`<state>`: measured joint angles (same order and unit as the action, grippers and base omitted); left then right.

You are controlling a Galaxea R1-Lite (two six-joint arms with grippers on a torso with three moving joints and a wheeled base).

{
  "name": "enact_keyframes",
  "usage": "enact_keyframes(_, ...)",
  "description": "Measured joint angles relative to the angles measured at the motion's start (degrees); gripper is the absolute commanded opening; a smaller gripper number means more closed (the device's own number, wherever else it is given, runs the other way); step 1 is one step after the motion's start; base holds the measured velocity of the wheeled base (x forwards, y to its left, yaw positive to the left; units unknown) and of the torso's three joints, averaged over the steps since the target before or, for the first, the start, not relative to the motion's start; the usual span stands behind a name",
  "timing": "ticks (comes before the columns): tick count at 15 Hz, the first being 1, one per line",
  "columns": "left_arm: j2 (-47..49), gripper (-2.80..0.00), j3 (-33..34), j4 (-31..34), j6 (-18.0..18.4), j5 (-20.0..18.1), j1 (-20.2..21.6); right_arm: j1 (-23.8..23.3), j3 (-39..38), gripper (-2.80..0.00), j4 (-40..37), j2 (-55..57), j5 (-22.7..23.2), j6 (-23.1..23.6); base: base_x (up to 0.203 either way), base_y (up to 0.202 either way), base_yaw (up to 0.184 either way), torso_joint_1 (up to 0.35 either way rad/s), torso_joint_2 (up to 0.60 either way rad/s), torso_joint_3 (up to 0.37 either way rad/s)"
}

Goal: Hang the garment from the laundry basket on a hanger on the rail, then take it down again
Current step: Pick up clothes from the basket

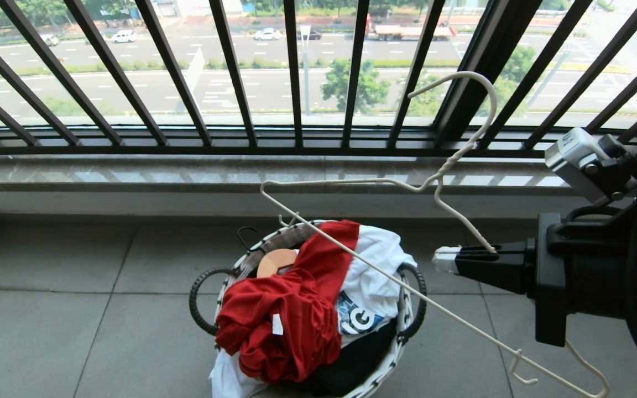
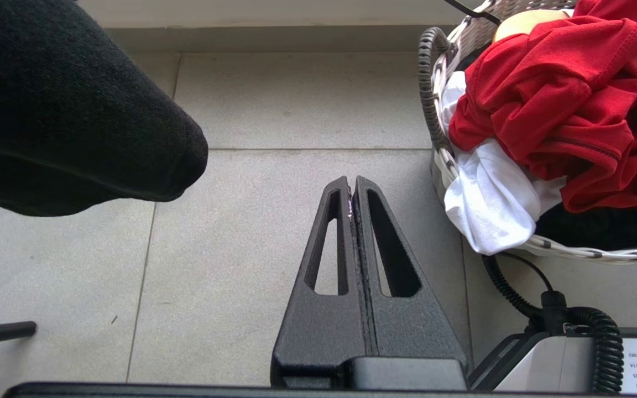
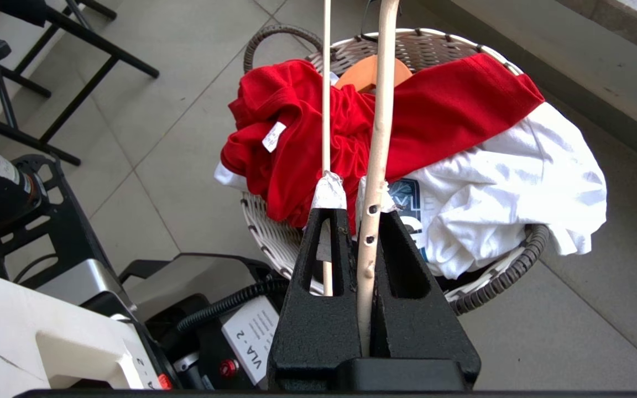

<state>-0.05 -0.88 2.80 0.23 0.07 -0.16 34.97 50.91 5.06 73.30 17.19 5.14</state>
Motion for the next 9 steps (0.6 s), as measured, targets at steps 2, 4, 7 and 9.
enact_keyframes(2, 0.0, -2.80, 0.0, 0.0, 0.3, -0.1, 0.0, 0.0, 0.0, -2.80, 0.0, 0.5, 0.0, 0.0, 0.000, 0.000, 0.000, 0.000, 0.00, 0.000)
enact_keyframes(4, 0.0, -2.80, 0.0, -0.3, 0.3, 0.0, 0.0, 0.0, 0.0, -2.80, 0.0, 0.9, 0.0, 0.8, 0.000, 0.000, 0.000, 0.000, 0.00, 0.000)
enact_keyframes(7, 0.4, -2.80, -3.4, -1.1, 0.3, -0.5, 0.0, 0.1, 0.0, -2.80, 0.0, 1.2, 0.0, 1.0, 0.000, 0.000, 0.000, 0.000, 0.00, 0.000)
enact_keyframes(9, 3.7, -2.80, -7.4, -0.3, 0.4, -1.6, 0.0, 0.0, 0.0, -2.80, 0.0, 1.5, 0.0, 1.0, 0.000, 0.000, 0.000, 0.000, 0.00, 0.000)
